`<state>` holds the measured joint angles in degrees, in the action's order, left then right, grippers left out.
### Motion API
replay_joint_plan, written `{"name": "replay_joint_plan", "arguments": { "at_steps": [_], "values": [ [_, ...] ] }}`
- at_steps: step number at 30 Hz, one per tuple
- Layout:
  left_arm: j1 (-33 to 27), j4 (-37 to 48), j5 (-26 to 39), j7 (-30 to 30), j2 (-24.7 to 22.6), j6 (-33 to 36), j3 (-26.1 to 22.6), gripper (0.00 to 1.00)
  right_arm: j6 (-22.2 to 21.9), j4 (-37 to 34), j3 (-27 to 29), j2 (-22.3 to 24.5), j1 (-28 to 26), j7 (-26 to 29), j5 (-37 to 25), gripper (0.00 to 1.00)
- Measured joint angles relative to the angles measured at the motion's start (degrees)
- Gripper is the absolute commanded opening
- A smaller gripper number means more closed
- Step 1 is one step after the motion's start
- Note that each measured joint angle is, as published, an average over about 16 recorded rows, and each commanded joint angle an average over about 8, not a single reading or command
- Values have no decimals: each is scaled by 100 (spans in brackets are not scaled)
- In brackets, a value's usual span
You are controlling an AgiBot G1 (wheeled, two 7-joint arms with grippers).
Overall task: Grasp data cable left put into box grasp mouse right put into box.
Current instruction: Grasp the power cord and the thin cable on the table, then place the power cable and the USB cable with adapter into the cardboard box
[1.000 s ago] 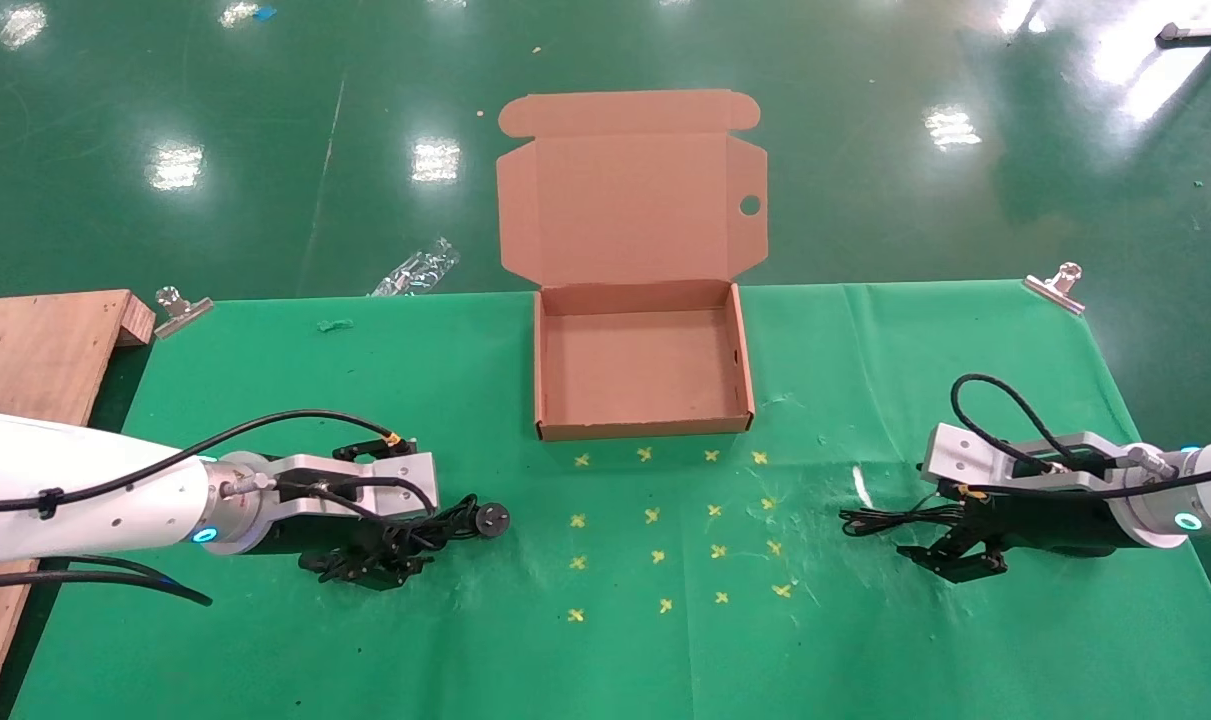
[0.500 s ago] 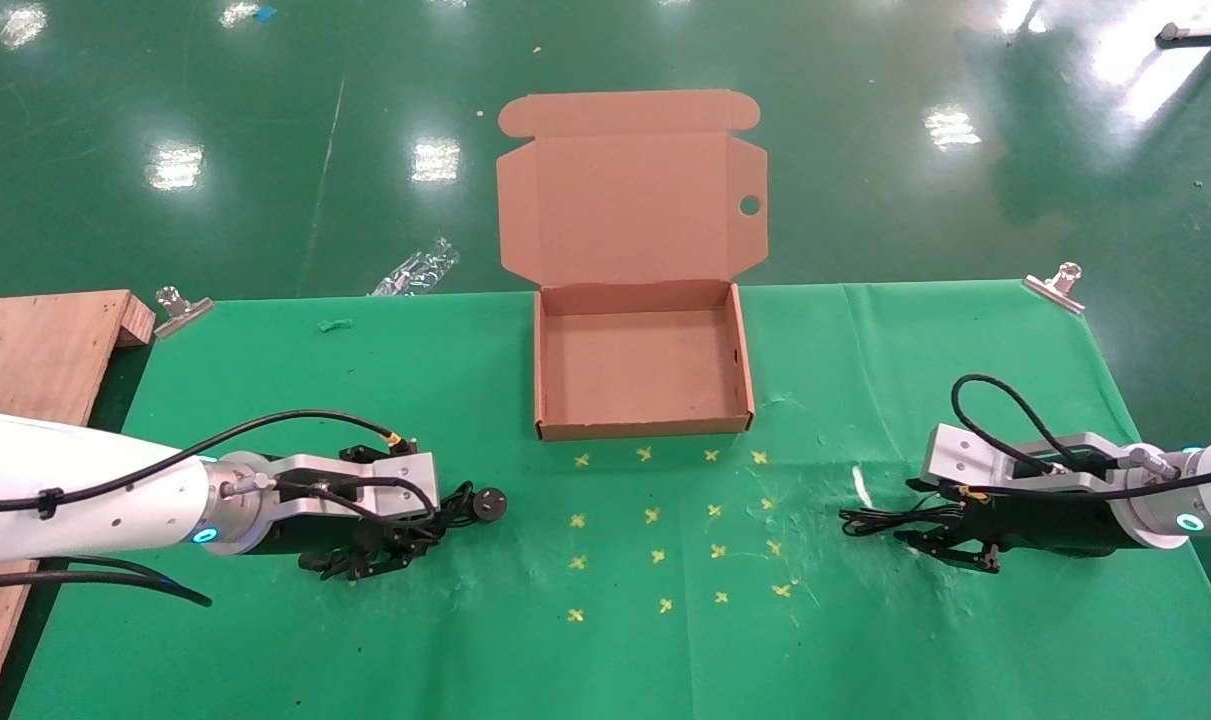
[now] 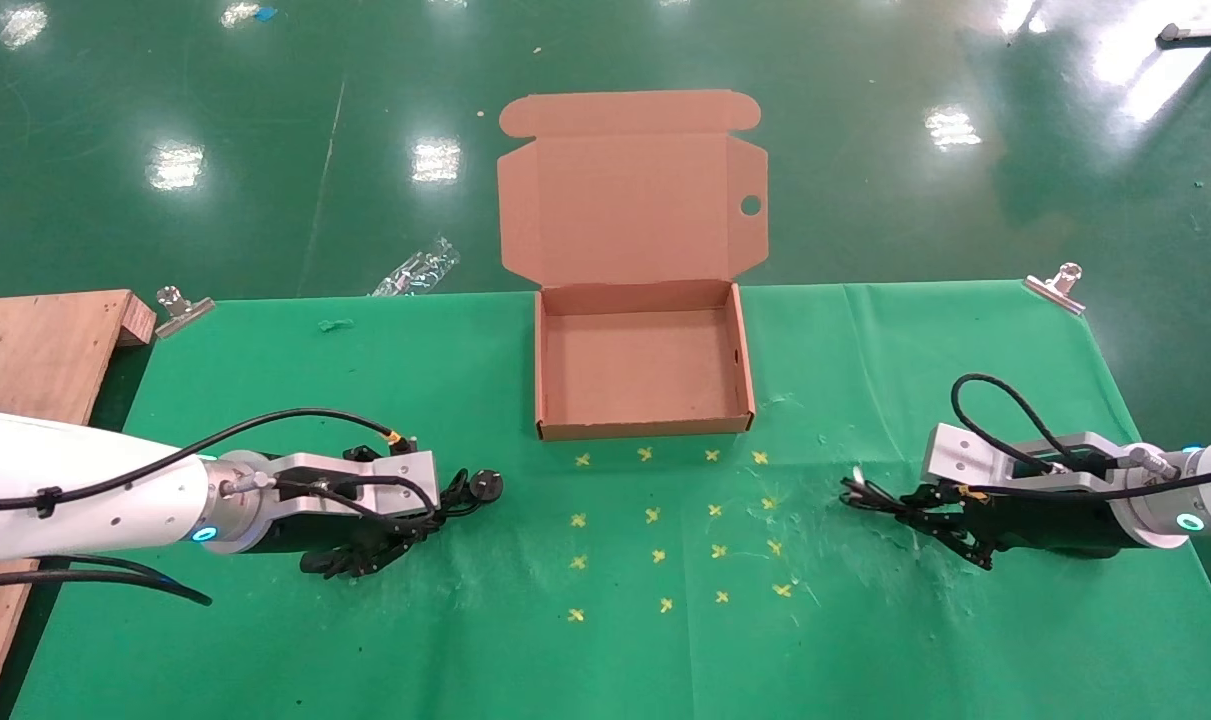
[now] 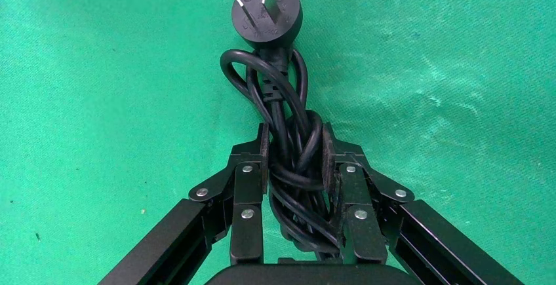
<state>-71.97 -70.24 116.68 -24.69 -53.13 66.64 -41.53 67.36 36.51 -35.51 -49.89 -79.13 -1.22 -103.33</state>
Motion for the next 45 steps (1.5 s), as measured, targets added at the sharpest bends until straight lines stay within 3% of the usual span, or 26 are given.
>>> {"name": "replay_joint_plan", "arguments": {
  "at_steps": [8,13,20,28,36,45],
  "values": [
    [-438,29,-442,132,87,246,221,0,10,197,125,181,-233,-10,93,0],
    [-950,265,-810,384,-136,284,403,0,29,521,259,368,-515,61,173,0],
    [-1419,933,-705,926,-1128,-370,316,0,114,1354,428,694,-905,395,213,0],
    [-1237,1650,198,1169,-2269,-1976,-491,0,226,2538,541,1103,-994,1085,152,0],
    [-1130,1906,620,756,-2518,-3000,-1466,100,214,3347,643,1382,-879,1609,167,0],
    [-1419,2074,442,79,-2456,-3308,-2088,100,108,3571,677,1210,-785,1729,346,0]
  ]
}}
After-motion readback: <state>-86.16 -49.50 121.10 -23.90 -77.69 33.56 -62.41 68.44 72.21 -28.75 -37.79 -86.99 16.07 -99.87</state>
